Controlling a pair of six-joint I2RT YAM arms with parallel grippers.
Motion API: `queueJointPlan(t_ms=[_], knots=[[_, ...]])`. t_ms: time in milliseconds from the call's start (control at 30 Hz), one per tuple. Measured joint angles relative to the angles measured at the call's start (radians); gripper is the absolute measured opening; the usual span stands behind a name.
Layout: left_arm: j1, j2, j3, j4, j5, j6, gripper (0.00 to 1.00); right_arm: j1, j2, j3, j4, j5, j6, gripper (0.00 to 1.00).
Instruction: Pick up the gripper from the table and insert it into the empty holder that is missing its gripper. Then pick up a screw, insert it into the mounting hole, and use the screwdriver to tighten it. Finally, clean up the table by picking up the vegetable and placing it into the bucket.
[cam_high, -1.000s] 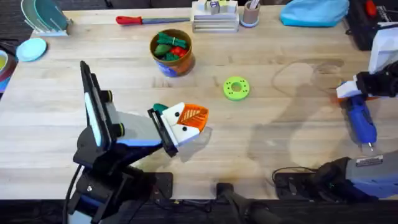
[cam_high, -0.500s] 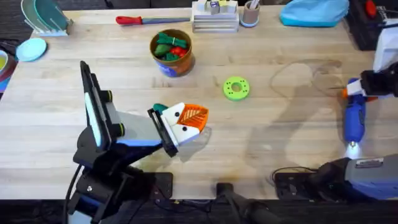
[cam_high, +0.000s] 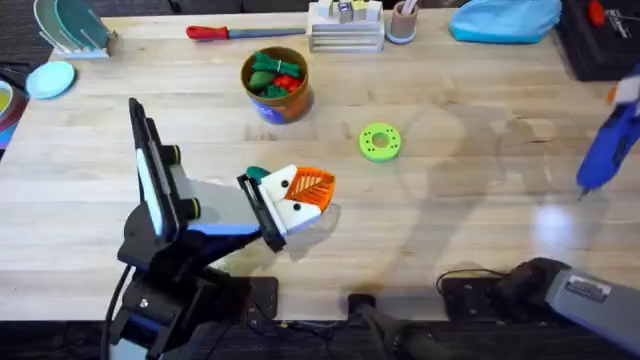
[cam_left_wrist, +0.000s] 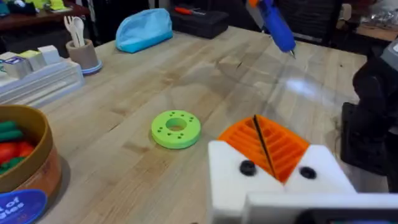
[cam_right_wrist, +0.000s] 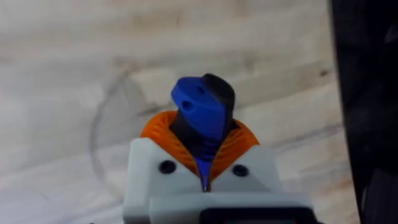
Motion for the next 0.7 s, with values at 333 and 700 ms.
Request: queueJointPlan(t_ms=[333, 700], knots=[[0.0, 0.0, 0.0, 0.0, 0.0, 0.0, 0.004, 0.064, -0.359, -0.001, 0.207, -0.312, 0.222, 0.019], [0.0, 0.0, 0.0, 0.0, 0.0, 0.0, 0.004, 0.395, -0.591, -0.166, 0.618, -0.505, 0.504, 0.019]])
